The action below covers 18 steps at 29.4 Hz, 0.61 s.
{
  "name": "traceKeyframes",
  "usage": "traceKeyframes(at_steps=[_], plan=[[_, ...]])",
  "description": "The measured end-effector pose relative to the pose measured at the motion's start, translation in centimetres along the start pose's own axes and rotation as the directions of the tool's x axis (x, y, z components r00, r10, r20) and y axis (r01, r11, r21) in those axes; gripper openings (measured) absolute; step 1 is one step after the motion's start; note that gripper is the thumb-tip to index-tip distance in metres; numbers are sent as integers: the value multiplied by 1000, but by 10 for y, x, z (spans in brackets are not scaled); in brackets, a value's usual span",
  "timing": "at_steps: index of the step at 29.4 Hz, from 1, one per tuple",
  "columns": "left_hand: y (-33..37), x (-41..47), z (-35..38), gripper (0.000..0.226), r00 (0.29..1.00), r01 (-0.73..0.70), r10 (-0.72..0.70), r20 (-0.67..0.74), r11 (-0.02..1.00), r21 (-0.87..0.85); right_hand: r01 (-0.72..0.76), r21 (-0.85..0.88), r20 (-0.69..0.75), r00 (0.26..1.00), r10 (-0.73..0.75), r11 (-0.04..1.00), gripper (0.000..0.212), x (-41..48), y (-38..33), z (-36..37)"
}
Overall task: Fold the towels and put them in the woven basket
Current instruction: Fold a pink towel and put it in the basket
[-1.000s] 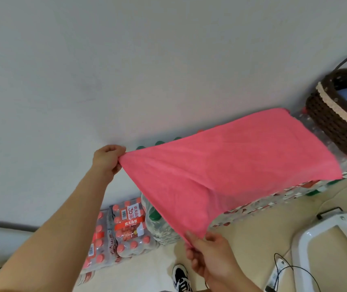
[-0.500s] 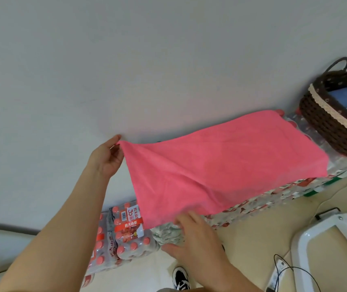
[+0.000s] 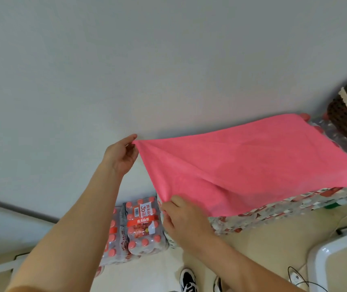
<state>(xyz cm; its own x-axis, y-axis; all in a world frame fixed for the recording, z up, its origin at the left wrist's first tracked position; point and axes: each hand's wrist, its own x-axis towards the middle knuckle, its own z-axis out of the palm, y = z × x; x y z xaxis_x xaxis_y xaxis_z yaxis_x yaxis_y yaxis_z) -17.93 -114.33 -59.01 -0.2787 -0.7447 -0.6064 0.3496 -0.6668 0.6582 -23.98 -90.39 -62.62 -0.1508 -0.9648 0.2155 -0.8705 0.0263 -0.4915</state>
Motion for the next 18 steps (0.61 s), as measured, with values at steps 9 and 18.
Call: traceKeyframes(at_steps=[9, 18], plan=[[18, -4, -33, 17, 966, -122, 119, -231, 993, 0, -344, 824, 281, 938, 202, 450, 18, 16, -57, -53], [-7, -48, 81, 9, 956, -276, 267, 123, 959, 68, -406, 860, 241, 857, 456, 308, 24, -8, -3, -119]])
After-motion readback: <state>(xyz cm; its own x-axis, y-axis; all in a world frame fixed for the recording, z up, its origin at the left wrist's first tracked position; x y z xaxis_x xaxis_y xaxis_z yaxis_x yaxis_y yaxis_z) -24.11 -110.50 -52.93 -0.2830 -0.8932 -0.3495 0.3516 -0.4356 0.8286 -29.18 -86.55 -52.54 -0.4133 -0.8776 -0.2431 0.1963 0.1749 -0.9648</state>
